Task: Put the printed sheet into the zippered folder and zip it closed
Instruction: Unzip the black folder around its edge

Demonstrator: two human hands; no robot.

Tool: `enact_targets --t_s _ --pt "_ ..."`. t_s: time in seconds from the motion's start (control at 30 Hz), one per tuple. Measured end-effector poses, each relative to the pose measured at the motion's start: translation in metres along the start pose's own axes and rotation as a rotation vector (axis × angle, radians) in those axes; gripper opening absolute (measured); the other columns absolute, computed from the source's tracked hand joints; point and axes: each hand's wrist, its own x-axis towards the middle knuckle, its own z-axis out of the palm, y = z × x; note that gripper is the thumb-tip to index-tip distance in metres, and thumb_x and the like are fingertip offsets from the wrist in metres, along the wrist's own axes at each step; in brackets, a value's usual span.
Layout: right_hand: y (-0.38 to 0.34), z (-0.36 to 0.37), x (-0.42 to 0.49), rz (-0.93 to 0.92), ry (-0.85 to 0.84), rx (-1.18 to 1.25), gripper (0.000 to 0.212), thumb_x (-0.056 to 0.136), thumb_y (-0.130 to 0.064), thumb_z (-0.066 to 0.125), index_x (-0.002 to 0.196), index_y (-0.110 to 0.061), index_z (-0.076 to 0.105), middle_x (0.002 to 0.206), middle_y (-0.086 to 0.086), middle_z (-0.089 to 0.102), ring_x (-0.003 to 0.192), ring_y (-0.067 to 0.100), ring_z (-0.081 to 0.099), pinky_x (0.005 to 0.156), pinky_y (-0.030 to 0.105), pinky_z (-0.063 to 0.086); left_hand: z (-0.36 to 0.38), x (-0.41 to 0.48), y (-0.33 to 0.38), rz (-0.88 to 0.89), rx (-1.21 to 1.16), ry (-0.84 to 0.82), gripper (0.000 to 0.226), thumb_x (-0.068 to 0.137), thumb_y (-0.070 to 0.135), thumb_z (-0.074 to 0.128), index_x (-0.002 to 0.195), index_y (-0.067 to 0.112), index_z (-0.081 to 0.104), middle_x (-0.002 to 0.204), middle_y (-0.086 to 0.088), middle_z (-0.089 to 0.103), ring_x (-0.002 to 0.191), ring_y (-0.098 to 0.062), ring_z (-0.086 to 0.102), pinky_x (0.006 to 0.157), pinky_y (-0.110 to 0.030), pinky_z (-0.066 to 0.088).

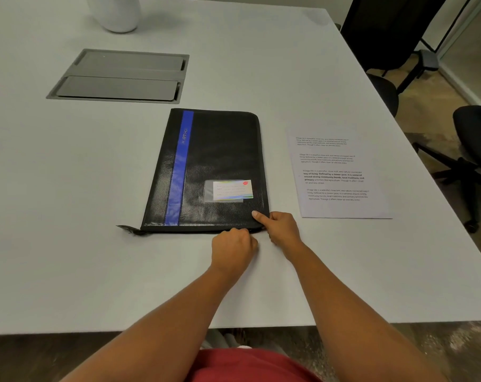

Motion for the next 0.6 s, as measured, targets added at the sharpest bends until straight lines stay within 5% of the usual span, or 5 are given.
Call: enact_targets --t_s 0.17,0.4,0.6 --pt "-0.001 0.001 0.000 0.002 -0.018 0.019 0.047 0.075 -0.044 0.070 0.052 -0.016 0.038 0.048 0.003 0.044 0.039 0.017 0.040 0.046 0.027 0.033 0.001 0.000 -0.004 0.058 0.020 0.026 0.029 0.091 0.026 0.041 0.092 0.007 0.062 0.095 -0.013 0.070 0.086 -0.031 0.065 0.063 -0.028 0.035" --pt "-0.001 0.002 -0.001 -0.001 -0.034 0.022 0.044 0.077 -0.042 0.068 0.055 -0.015 0.041 0.049 0.004 0.046 0.039 0.017 0.043 0.048 0.028 0.036 0.005 -0.001 0.005 -0.220 -0.101 0.016 0.031 0.087 0.036 0.045 0.085 0.013 0.065 0.091 -0.008 0.069 0.086 -0.029 0.064 0.062 -0.028 0.034" --pt "0.000 0.001 -0.001 -0.011 -0.048 0.027 0.042 0.079 -0.041 0.066 0.059 -0.013 0.045 0.048 0.004 0.046 0.040 0.017 0.043 0.047 0.027 0.037 0.013 -0.003 0.004 -0.149 0.019 0.055 0.036 0.097 0.039 0.035 0.095 0.015 0.062 0.096 -0.006 0.070 0.087 -0.027 0.067 0.061 -0.028 0.032"
